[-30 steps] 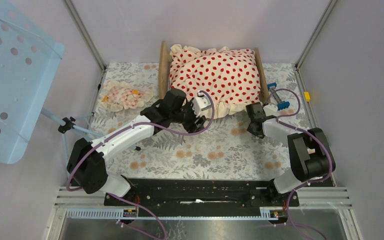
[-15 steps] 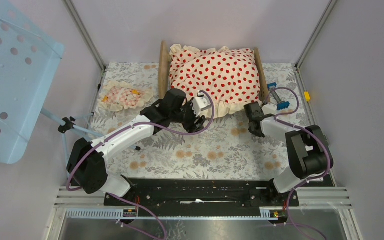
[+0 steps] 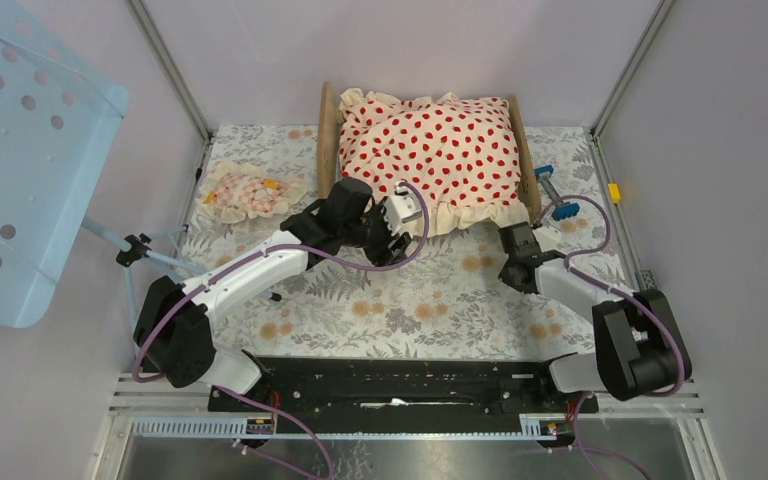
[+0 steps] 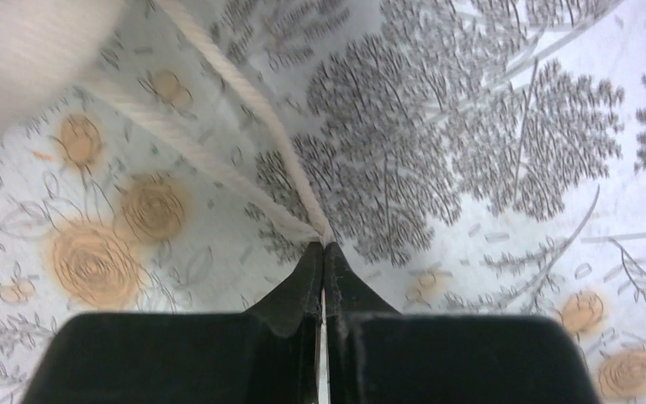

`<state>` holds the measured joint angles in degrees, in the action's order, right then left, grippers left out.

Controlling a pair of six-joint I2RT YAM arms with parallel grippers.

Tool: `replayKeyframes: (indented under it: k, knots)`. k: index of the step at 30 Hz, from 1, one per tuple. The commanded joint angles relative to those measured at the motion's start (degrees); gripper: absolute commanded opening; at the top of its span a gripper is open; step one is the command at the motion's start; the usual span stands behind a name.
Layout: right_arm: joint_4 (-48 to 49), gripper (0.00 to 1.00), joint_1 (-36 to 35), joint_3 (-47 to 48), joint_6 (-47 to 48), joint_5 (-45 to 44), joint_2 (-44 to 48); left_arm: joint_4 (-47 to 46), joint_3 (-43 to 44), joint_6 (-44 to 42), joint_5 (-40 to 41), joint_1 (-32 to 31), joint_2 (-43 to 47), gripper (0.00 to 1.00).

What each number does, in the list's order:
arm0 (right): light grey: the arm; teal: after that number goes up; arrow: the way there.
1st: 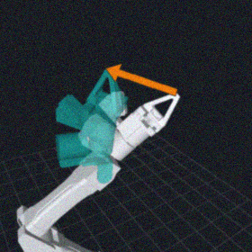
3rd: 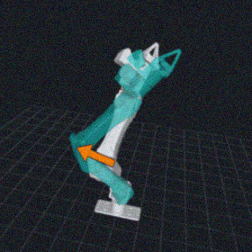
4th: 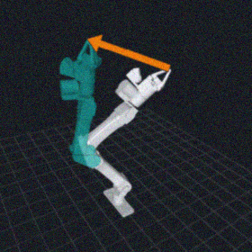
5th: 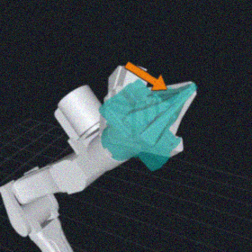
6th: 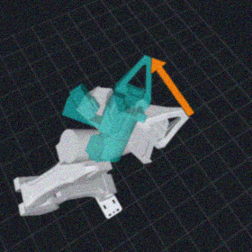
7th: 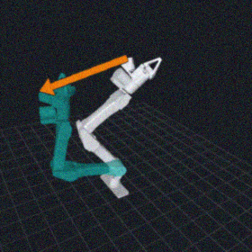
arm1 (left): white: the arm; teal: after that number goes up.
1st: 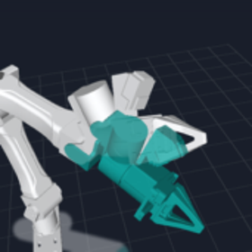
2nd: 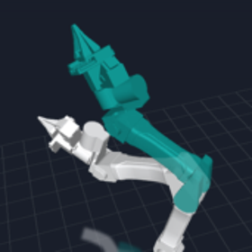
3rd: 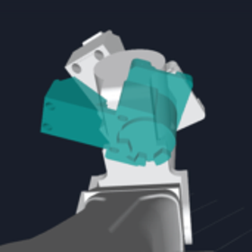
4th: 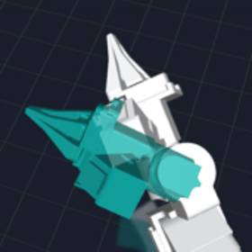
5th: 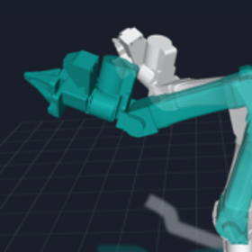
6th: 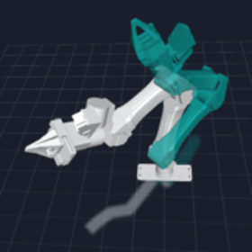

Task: Set up the pet bed
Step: Adjust the ropes on the bed frame.

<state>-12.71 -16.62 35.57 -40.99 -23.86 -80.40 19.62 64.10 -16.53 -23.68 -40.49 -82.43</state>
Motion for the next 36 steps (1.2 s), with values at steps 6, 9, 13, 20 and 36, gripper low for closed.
replayKeyframes:
  k: [6, 9, 13, 20, 36]
  knots:
    - [-11.23, 0.0, 1.16, -3.72, -6.86, 2.91, 9.17, -1.51, 0.59, -0.51, 0.38, 0.37, 1.92, 0.6]
    - [-13.33, 0.0, 1.93, -4.79, -7.33, 3.44, 11.88, -1.51, 0.54, -0.47, 0.27, 0.41, 1.85, 0.6]
    - [-15.6, 0.0, 2.2, -5.74, -7.59, 3.68, 15.92, -1.51, 0.55, -0.43, 0.14, 0.41, 1.77, 0.6]
    - [-16.29, 0.0, 2.47, -8.3, -7.32, 6.06, 19.0, -1.51, 0.58, -0.42, 0.29, 0.41, 1.75, 0.6]
    - [-13.55, 0.25, 2.43, -8.34, -6.04, 7.89, 16.12, -1.42, 0.57, -0.43, 0.29, 0.42, 1.58, 0.6]
